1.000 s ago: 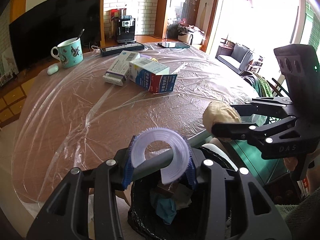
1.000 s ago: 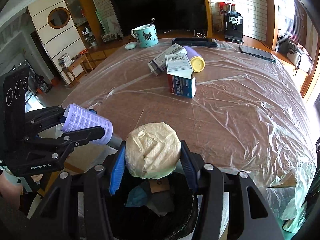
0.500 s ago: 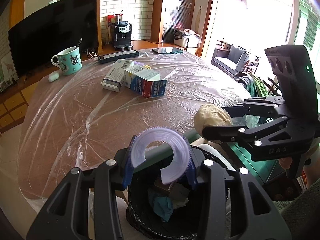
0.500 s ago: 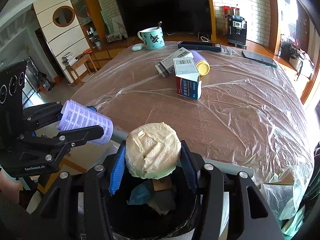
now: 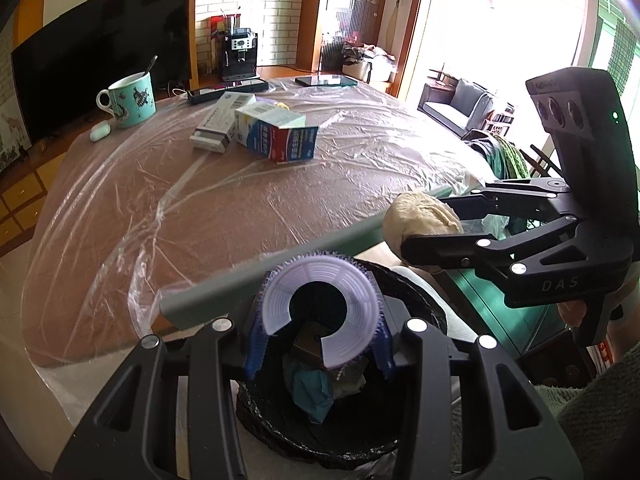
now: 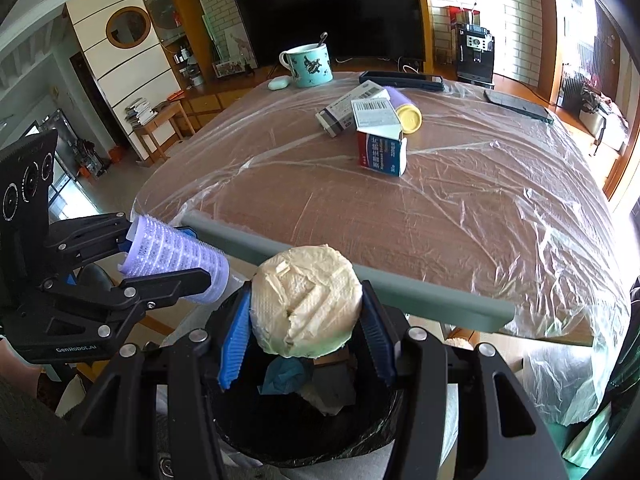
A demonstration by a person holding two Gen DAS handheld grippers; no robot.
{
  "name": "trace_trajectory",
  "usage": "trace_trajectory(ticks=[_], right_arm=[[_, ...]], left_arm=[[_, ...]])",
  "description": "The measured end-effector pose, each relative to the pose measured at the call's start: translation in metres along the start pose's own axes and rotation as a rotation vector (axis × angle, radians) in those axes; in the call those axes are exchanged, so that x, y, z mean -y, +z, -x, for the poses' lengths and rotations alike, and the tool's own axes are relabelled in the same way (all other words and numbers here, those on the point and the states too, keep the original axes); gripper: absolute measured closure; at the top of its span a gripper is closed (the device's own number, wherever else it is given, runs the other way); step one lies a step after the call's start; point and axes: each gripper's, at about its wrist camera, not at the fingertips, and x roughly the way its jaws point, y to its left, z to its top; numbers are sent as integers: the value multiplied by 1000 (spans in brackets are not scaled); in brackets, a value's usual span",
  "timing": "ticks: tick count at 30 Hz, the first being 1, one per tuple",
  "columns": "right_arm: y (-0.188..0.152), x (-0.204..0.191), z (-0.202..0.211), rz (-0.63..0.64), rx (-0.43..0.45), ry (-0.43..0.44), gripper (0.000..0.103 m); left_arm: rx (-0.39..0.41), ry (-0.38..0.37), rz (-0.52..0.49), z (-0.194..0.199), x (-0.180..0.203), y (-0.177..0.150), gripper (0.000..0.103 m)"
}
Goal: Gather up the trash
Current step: 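Carry the held roller and beige ball off the table over the trash bin, then lower both tools into the bin and open them to release the items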
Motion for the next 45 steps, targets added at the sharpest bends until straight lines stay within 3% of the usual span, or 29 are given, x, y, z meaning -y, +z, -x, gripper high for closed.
trace_trajectory(ticks=[45], right_arm=[[-54,3,-51,-21,-170,-9,52]], left_arm=[[-174,19,-4,-48,1,-43,59]])
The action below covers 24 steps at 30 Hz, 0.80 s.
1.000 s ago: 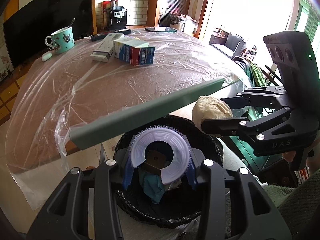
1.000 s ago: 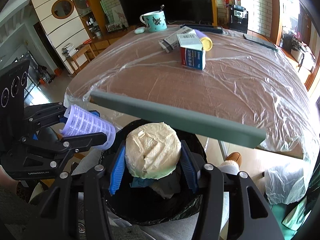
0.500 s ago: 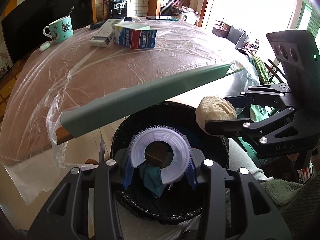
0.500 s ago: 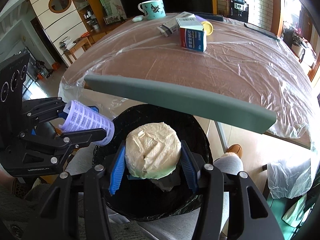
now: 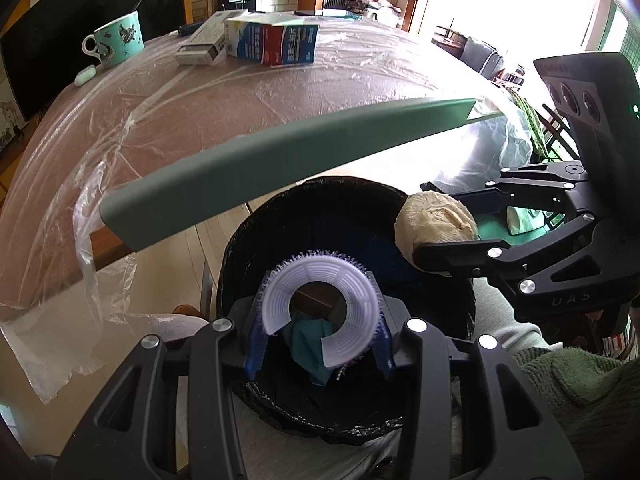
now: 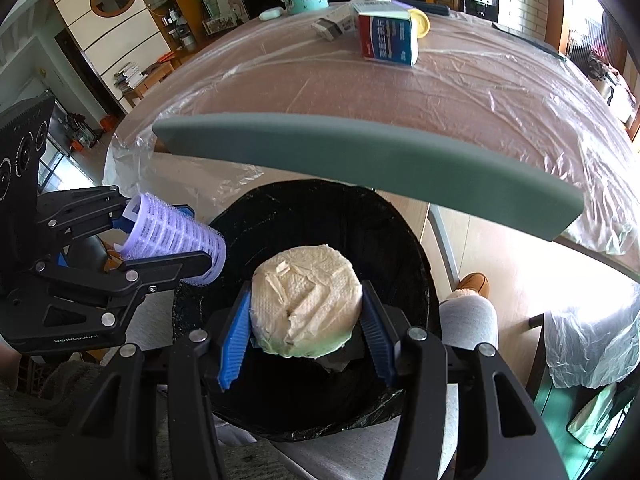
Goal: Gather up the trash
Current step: 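Lower both tools into the bin and open them to release the items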
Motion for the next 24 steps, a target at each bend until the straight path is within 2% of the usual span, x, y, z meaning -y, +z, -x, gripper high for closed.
trace_trajectory(ticks=[24], right_arm=[[-1,0,-24,-11,-51,-17,52]], left_arm=[[-59,13,1,-30,-7,-5,59]])
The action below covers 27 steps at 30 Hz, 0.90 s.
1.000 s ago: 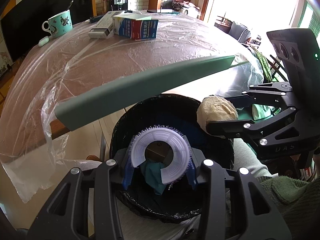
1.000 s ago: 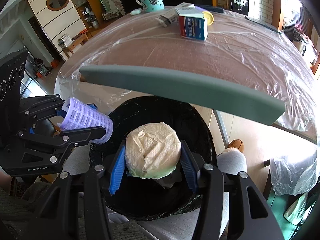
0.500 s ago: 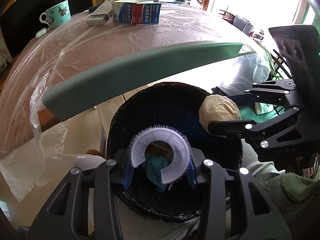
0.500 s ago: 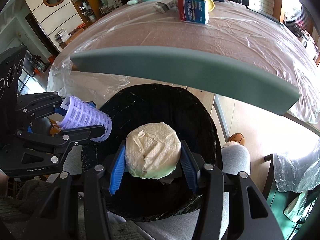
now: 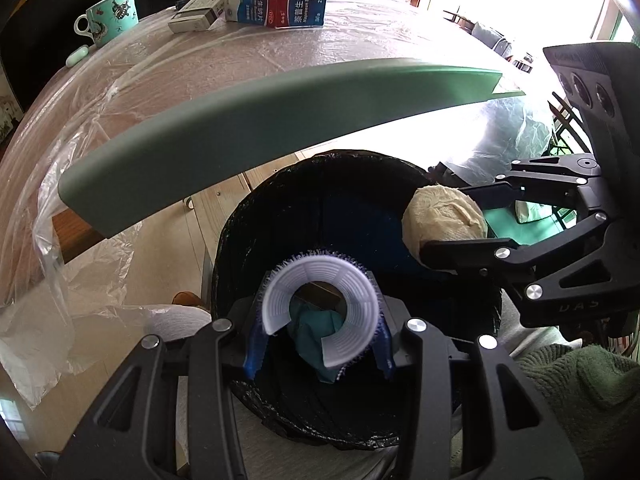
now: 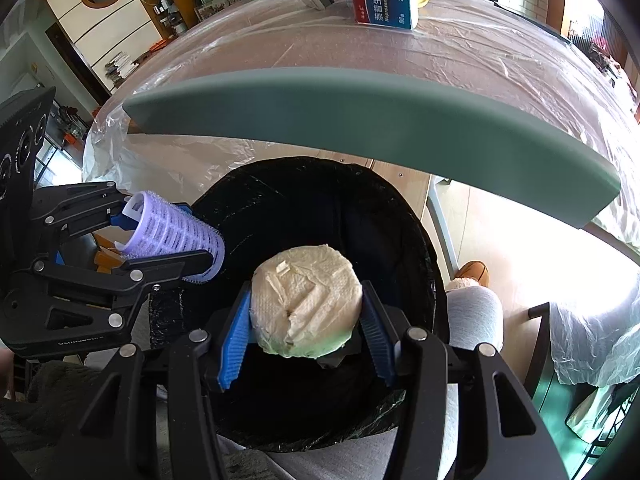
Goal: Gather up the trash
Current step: 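Lower both tools into the bin and open them to release the items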
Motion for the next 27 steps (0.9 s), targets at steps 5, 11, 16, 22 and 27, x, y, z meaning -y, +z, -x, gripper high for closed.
trace_trajectory(ticks=[5,11,16,22,27], right_arm=[[1,0,-3,-3,-8,-3,52],[1,-2,-4,-2,-13,-4,52],[1,-2,-5,-3,-13,-4,52],[0,-2,-7,-5,-16,-5,52],[0,-3,-8,-5,-19,-7,52]], left_arm=[[-8,1,-2,-4,0,0,59],[-15,3,-3,-7,1,1,59],[-20,4,-5,-8,1,1,59],[-28,6,-6,-12,0,2,59],[-31,10,-9,-14,1,1,59]])
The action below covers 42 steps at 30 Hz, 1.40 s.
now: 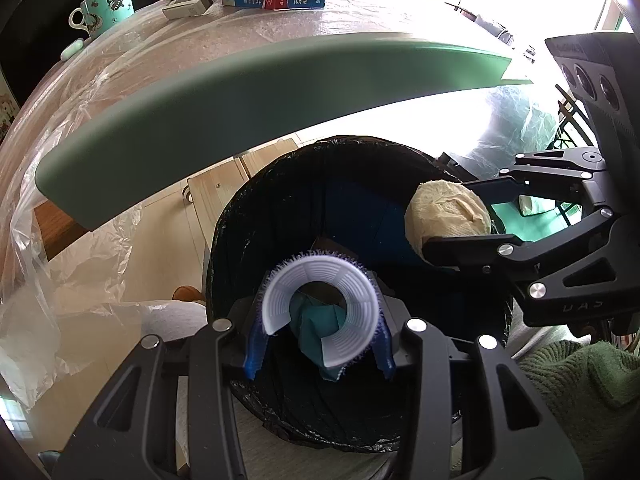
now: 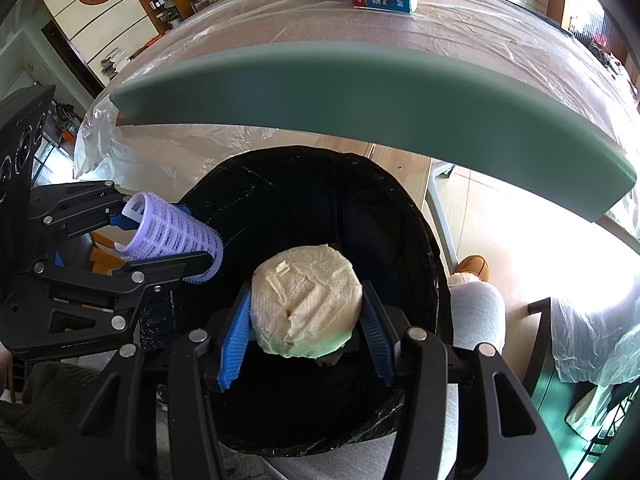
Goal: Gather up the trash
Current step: 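Lower both tools into the bin and open them to release the items, then move both open tools back over the table items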
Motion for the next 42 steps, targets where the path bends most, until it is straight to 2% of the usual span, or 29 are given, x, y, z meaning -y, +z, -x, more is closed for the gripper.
trace_trajectory(ticks=[18,20,21,22,23,32,36,37,38,40,41,42], right_arm=[[0,0,-2,4,-8,-10,52],[0,-1,0,9,2,-14,51],[-1,-1,1,8,13,-21,45],[-1,-1,3,7,21,-30,39],[-1,0,6,0,35,-40,29],[1,9,27,-42,86,-43,28],[3,8,60,-35,178,-34,28],[5,7,72,-27,212,-34,27],[10,7,87,-14,262,-47,22],[23,9,113,-9,363,-102,9],[30,12,121,-11,404,-121,4],[40,17,128,-13,441,-133,4]], left_arm=[[-2,4,5,-1,0,1,59],[-1,-15,14,-1,-2,0,49],[-3,-13,25,-1,-3,0,33],[0,-4,31,-1,-4,-1,28],[6,-3,34,1,-4,-2,28],[29,16,43,14,-10,-3,28],[116,23,26,50,-4,1,28],[160,23,16,65,-2,5,28],[207,23,10,80,-3,8,27],[297,34,17,103,-6,17,4],[353,37,27,114,-9,22,2],[396,31,39,122,-12,28,2]])
